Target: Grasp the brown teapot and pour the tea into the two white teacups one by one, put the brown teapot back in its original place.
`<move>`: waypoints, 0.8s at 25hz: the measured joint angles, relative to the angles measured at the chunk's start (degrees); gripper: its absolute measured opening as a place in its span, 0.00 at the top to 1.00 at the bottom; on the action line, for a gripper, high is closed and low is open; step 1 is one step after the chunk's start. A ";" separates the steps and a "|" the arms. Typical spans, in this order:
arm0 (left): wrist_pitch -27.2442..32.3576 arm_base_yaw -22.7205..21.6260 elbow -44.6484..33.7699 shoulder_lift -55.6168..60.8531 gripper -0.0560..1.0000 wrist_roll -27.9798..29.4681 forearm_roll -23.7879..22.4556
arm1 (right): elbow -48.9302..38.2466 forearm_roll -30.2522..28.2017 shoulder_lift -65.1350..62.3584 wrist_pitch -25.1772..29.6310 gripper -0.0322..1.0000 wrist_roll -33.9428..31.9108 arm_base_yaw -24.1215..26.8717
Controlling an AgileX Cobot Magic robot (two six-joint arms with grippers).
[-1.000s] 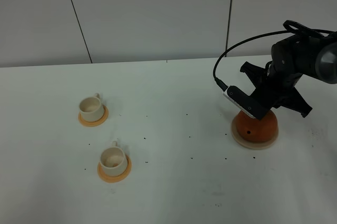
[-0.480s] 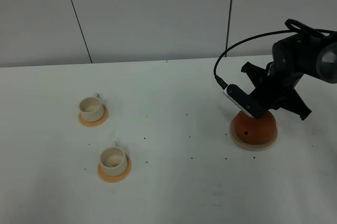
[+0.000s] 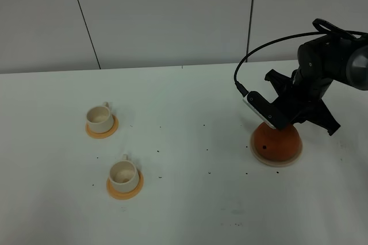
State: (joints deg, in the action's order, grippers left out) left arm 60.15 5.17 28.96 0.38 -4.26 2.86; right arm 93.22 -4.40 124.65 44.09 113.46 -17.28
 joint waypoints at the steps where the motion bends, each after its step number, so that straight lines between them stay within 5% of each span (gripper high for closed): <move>1: 0.00 0.00 0.00 0.00 0.76 0.00 0.00 | 0.00 0.08 0.00 0.15 0.87 -0.16 0.00; 20: 0.00 0.00 0.00 0.00 0.76 0.02 0.00 | 6.27 9.89 0.00 8.65 0.88 -2.81 0.31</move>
State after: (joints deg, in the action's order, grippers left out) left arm 60.15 5.17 28.96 0.38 -4.24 2.86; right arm 99.49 5.49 124.65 52.73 110.65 -16.97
